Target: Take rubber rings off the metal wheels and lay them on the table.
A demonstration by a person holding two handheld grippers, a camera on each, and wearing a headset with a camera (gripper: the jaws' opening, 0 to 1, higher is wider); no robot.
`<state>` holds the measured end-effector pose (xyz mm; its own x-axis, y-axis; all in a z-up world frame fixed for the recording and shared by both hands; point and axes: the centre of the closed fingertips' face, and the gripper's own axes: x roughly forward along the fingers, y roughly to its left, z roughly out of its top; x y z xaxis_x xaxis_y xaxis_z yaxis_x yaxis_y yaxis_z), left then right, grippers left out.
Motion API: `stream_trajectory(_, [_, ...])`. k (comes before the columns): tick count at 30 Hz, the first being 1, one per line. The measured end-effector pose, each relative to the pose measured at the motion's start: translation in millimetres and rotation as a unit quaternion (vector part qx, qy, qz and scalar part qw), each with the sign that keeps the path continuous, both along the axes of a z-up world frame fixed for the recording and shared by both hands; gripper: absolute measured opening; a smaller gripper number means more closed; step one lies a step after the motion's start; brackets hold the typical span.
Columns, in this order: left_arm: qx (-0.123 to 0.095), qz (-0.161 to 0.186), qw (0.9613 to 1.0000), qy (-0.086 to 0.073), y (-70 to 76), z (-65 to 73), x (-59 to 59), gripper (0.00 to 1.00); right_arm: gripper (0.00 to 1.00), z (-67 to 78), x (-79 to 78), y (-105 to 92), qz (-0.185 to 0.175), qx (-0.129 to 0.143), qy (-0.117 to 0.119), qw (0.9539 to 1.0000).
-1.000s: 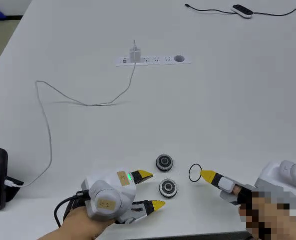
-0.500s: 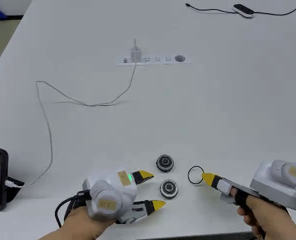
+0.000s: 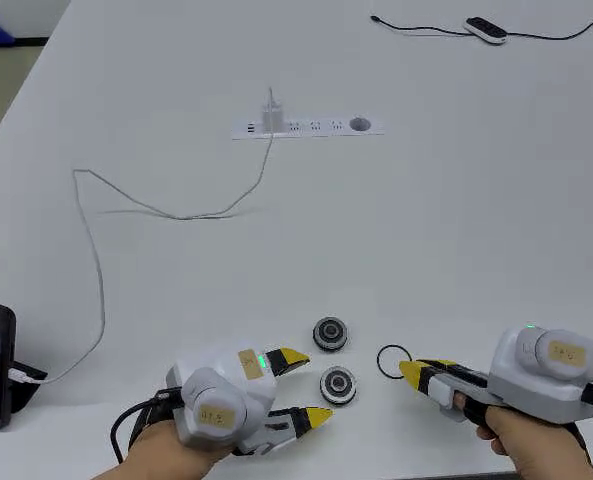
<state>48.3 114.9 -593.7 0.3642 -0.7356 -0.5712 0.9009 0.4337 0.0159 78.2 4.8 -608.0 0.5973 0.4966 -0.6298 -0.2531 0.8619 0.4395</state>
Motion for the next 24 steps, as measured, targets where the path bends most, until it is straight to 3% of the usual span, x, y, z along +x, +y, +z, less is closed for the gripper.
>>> stream_trajectory(6, [0.001,0.0,1.0,-0.001,-0.3,-0.2,-0.1,0.38,0.19,2.1,-3.2,2.1,-0.004,0.014,0.004,0.9999])
stream_trajectory(13, [0.0,0.003,1.0,-0.001,-0.2,0.3,1.4,0.34,0.18,8.5,-8.4,12.9,-0.012,0.051,0.01,0.9986])
stream_trajectory(24, [-0.003,-0.003,1.0,-0.005,-12.6,4.9,5.7,0.26,0.15,9.7,-20.4,31.7,-0.006,0.083,0.024,0.9962])
